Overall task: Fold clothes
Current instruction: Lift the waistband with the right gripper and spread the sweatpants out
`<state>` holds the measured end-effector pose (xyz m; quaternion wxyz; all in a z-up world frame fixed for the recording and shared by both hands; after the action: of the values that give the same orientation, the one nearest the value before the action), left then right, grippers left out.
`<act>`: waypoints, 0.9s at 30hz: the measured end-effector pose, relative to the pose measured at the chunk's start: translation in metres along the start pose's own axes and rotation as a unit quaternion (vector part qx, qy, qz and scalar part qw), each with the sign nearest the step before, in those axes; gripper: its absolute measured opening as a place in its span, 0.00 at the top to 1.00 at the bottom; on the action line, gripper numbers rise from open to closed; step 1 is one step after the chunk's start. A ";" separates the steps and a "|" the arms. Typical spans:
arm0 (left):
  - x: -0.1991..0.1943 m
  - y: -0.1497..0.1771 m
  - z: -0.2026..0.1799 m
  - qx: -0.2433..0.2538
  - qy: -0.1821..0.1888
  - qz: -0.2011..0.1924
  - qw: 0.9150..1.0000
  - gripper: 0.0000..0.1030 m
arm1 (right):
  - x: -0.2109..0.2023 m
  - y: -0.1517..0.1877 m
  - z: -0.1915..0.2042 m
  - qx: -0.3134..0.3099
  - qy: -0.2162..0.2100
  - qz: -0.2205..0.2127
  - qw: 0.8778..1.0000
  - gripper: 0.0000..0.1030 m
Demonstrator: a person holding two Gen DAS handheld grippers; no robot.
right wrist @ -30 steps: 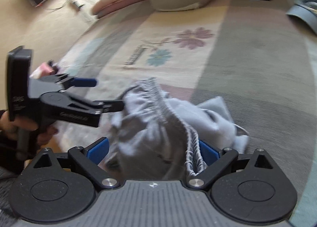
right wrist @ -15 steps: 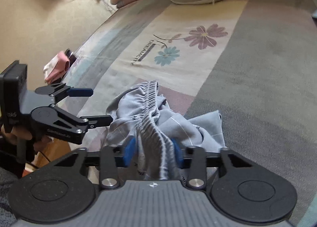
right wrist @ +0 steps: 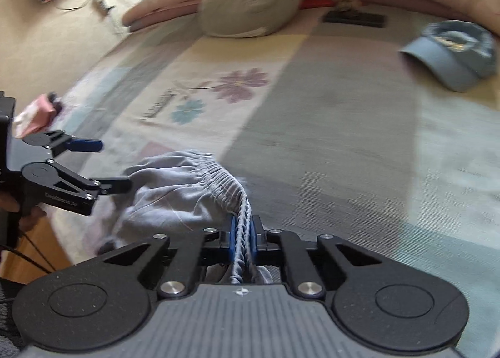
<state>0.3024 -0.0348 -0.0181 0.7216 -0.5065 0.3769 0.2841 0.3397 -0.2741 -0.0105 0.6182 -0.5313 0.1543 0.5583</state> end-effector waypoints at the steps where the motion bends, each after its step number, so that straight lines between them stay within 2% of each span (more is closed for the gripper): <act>1: 0.001 -0.005 -0.005 0.006 0.004 -0.003 1.000 0.01 | -0.005 0.002 -0.007 0.005 0.012 -0.003 1.000 0.88; 8: -0.004 -0.032 -0.039 0.047 0.034 -0.037 0.998 0.01 | -0.039 0.020 -0.057 0.050 0.094 -0.015 0.994 0.88; 14: -0.006 -0.041 -0.059 0.065 0.054 -0.046 0.995 0.01 | -0.061 0.041 -0.102 0.097 0.166 -0.019 0.981 0.88; 20: -0.005 -0.039 -0.063 0.068 0.059 -0.045 0.995 0.01 | -0.063 0.038 -0.111 0.107 0.171 -0.026 0.979 0.85; 22: -0.004 -0.038 -0.063 0.066 0.057 -0.043 0.995 0.01 | -0.063 0.036 -0.113 0.109 0.171 -0.028 0.979 0.78; 23: -0.005 -0.037 -0.063 0.064 0.056 -0.042 0.995 0.01 | -0.063 0.035 -0.115 0.110 0.170 -0.029 0.979 0.70; 27: -0.006 -0.032 -0.064 0.058 0.058 -0.042 0.996 0.01 | -0.063 0.032 -0.119 0.113 0.170 -0.033 0.978 0.67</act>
<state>0.3081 -0.1057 -0.0097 0.7382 -0.4945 0.4124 0.2010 0.3394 -0.4116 -0.0231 0.6575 -0.5496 0.3016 0.4180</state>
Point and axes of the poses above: each gripper's, at about its wrist camera, not at the fingertips, and x roughly the way its jaws point, z to its left, y to its underside, the point moved 4 cm from there along x, roughly the way its jaws point, and after that the axes turned 10 degrees about x, right-handed, at the moved point
